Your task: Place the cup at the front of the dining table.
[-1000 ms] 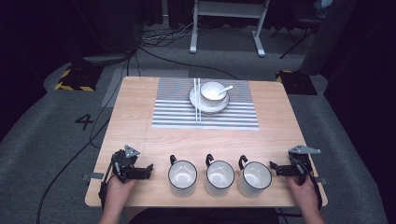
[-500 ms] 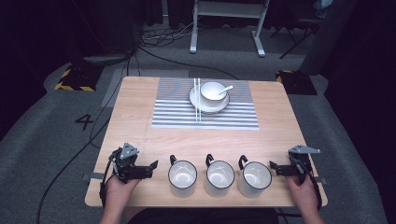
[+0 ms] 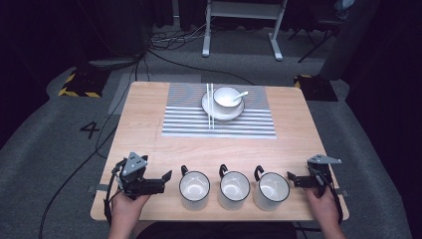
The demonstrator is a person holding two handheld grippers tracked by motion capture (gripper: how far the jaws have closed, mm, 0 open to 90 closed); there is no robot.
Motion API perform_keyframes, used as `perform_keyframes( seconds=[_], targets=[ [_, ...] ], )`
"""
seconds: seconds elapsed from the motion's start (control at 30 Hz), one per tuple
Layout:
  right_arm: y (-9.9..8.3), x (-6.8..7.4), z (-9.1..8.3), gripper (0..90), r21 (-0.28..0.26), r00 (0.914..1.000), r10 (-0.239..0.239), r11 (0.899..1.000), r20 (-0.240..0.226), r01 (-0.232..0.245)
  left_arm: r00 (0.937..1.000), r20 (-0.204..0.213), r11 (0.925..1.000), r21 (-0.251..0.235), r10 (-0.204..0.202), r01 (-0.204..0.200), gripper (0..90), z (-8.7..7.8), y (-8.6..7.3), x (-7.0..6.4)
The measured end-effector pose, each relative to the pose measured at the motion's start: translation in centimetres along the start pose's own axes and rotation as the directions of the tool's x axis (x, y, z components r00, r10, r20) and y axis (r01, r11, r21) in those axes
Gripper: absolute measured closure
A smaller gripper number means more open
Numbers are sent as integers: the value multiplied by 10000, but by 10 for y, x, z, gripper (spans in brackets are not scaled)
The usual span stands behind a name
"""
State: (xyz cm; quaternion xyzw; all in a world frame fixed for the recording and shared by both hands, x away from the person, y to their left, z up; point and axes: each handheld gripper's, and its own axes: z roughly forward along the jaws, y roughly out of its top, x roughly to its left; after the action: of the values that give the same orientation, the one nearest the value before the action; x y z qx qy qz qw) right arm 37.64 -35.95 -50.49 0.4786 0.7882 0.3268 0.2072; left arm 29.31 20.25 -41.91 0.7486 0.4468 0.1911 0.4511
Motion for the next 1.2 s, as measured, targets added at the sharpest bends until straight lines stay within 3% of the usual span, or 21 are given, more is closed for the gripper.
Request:
perform_keyframes(
  seconds=[0.17, 0.2, 0.37, 0.53, 0.7, 0.83, 0.93, 1.2],
  targets=[
    [0, 0, 0, 0, 6, 10000, -22, 10000, 15, 22, 9998, 134, 9997, -218, -142, 145, 35, -5, 0, -9],
    [0, 0, 0, 0, 6, 10000, -23, 10000, 17, 23, 9992, 159, 9985, -393, -379, 385, 36, -8, -1, -16],
    [0, 0, 0, 0, 8, 10000, -25, 10000, 20, 25, 9985, 210, 9980, -388, -498, 506, 48, -12, -8, -32],
    [0, 0, 0, 0, 5, 10000, -21, 10000, 15, 21, 9993, 334, 9974, -700, -145, 169, 50, -21, -10, -53],
    [0, 0, 0, 0, 8, 10000, -22, 10000, 20, 22, 9982, 591, 9982, -595, 70, -35, 54, -24, -7, -67],
    [0, 0, 0, 0, 6, 10000, -31, 10000, 9, 31, 9988, 429, 9982, -560, 225, -201, 52, -25, -12, -78],
    [0, 0, 0, 0, 5, 10000, -23, 10000, 15, 23, 9997, 154, 9979, -626, 199, -189, 34, -25, -20, -81],
    [0, 0, 0, 1, 6, 10000, -26, 10000, 40, 26, 9986, 431, 9986, -444, 320, -300, 22, -19, -26, -91]
  ],
)
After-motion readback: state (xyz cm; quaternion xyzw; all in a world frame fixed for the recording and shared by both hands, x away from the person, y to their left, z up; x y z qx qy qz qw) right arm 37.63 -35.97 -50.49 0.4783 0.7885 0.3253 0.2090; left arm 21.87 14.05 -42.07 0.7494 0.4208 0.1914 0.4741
